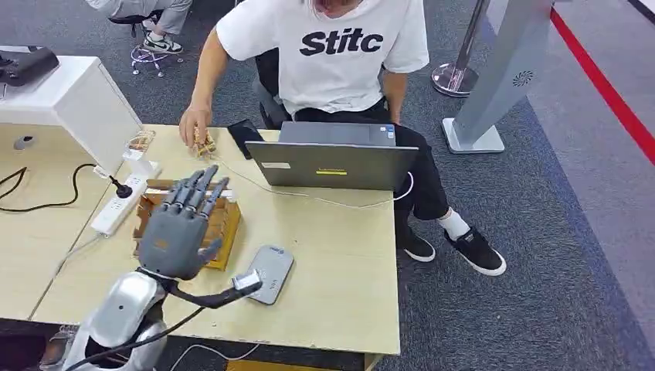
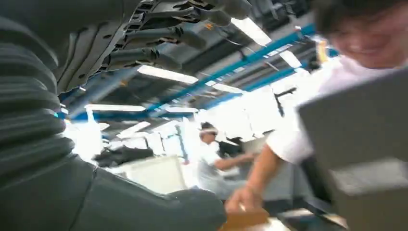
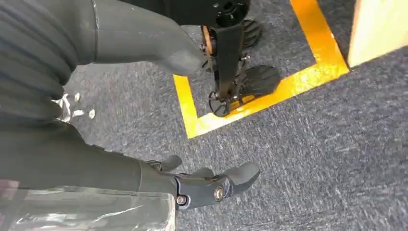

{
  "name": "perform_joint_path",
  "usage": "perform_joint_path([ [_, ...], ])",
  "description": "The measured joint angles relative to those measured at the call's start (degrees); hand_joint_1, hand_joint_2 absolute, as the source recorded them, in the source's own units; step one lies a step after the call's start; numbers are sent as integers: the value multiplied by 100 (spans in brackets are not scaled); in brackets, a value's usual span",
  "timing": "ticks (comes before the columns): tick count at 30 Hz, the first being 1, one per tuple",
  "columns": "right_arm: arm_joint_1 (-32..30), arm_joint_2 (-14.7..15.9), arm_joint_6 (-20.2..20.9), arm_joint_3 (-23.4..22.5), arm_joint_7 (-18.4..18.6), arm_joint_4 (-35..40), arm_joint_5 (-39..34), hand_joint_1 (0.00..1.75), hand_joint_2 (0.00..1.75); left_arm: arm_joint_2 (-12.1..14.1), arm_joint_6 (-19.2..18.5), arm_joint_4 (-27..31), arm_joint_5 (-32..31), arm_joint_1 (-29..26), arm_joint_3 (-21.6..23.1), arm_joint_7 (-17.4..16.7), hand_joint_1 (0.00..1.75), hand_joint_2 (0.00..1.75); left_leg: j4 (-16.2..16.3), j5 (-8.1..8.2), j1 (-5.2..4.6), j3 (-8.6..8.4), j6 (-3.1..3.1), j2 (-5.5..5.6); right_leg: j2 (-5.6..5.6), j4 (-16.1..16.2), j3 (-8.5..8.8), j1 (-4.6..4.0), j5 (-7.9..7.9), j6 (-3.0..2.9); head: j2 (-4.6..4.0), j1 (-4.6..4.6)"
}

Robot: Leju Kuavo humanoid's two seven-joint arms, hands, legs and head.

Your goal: Pass the card to the sensor for recognition and then transmit it.

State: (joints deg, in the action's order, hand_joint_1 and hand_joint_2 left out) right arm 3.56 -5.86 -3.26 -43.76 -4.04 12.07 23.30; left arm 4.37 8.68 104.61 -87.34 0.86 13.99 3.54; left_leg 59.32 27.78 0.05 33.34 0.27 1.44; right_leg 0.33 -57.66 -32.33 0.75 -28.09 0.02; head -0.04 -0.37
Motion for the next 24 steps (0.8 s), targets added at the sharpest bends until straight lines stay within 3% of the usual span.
perform_joint_path([
  [5, 3, -26, -22, -151, -35, 0, 7, 0, 175, -5, -207, -15, 57, -444, 545, -101, 0, 175, -1, 1, 3, 0, 1, 0, -1, 0, -1, 0, 0, 0, 0, 0],
  [8, 4, -26, -22, -207, -83, 0, 31, 0, 175, 155, -326, -114, -20, -637, 653, -354, 0, 175, -3, 0, 5, -2, 0, -6, 1, 0, -1, -1, 0, -1, 0, 0],
  [13, 5, -26, -33, -308, -92, 2, 98, 0, 175, 494, -216, -190, -236, -800, 642, -776, 0, 175, -6, -3, 7, -2, -3, -2, -2, -4, 0, -3, -1, -2, 0, -2],
  [19, 3, -26, -31, -367, -90, 2, 242, 0, 175, 616, -153, -186, -249, -906, 116, -820, 0, 175, -6, -3, 5, -1, -3, -3, -1, -5, 0, -4, -1, -2, 0, 0],
  [24, 5, -26, 37, -426, -98, 2, 367, 0, 175, 544, 33, -219, -245, -895, -635, -553, 0, 175, -5, -3, 5, -1, -3, -3, -1, -5, 1, -4, 0, -2, 0, 0],
])
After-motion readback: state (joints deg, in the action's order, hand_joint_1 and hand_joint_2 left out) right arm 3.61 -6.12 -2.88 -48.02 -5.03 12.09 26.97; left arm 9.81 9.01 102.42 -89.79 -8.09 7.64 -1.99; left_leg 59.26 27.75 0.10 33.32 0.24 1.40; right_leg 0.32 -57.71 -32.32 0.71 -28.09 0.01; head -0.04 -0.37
